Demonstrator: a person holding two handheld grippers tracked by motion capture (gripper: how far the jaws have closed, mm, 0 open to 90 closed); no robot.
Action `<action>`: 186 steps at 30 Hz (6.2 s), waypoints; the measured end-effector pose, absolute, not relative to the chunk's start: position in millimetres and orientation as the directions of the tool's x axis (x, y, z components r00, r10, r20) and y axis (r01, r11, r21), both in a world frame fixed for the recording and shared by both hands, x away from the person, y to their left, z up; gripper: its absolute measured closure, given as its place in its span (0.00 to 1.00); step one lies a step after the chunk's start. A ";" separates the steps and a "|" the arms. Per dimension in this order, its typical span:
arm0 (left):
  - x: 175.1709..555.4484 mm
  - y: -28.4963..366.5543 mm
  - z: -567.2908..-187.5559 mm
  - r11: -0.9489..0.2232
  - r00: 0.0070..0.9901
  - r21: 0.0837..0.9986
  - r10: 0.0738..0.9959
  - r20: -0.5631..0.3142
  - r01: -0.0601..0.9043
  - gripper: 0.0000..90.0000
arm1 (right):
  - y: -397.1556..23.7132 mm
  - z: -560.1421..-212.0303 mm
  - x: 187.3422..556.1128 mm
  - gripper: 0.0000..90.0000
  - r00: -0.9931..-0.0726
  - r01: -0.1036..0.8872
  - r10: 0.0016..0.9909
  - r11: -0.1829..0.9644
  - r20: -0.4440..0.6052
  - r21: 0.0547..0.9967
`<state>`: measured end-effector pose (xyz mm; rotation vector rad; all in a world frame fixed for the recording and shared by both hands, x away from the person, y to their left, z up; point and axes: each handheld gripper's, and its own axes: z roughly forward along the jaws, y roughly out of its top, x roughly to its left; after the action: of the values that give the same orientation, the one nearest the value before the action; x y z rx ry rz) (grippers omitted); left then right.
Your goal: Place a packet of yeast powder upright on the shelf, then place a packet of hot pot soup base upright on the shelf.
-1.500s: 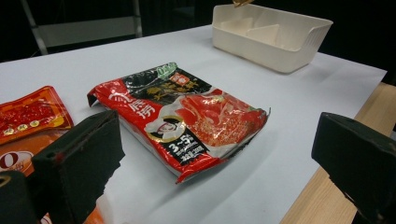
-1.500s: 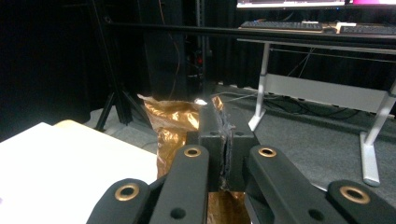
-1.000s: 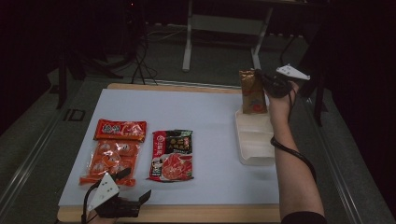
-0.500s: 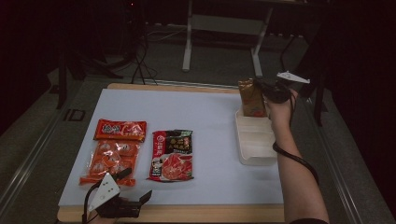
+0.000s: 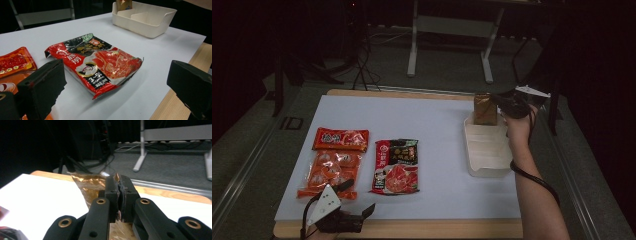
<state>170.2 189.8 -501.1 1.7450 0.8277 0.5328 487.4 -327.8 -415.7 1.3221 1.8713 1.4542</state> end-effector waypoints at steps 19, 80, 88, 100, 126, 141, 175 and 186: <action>171.5 187.7 -500.5 -0.173 0.661 0.948 0.748 -0.050 0.268 0.03 | -339.7 -407.9 471.6 0.77 -0.408 0.429 0.911 0.130 0.064 0.894; 274.0 179.7 -459.4 -0.210 0.589 0.887 0.804 -0.082 0.411 0.15 | -274.6 -417.5 250.7 0.16 -0.810 0.261 0.575 0.178 0.115 0.949; 303.0 173.5 -469.5 -0.241 0.563 0.860 0.824 -0.063 0.449 0.22 | -267.8 -418.8 249.4 0.16 -0.824 0.267 0.554 0.204 0.114 0.942; 345.7 172.8 -481.3 -0.260 0.554 0.813 0.828 -0.090 0.521 0.38 | -264.2 -418.9 247.8 0.16 -0.836 0.260 0.538 0.208 0.111 0.943; 396.8 168.4 -520.9 -0.288 0.507 0.706 0.854 -0.116 0.647 0.50 | -259.6 -423.5 246.9 0.16 -0.843 0.299 0.514 0.206 0.157 0.932; 403.4 169.2 -529.9 -0.281 0.497 0.631 0.846 -0.192 0.723 0.53 | -257.4 -426.3 247.7 0.16 -0.842 0.310 0.515 0.215 0.162 0.926; 381.2 147.0 -498.1 -0.379 0.549 0.683 0.835 -0.039 0.625 0.96 | -268.0 -425.9 251.9 0.20 -0.831 0.292 0.536 0.194 0.148 0.937; 367.3 144.3 -478.7 -0.388 0.576 0.737 0.818 -0.002 0.553 0.97 | -271.4 -422.7 251.9 0.19 -0.823 0.246 0.558 0.189 0.102 0.951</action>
<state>367.3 144.3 -478.7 2.0960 1.0887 0.4771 251.9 -271.4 -422.7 0.7673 2.1993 1.6779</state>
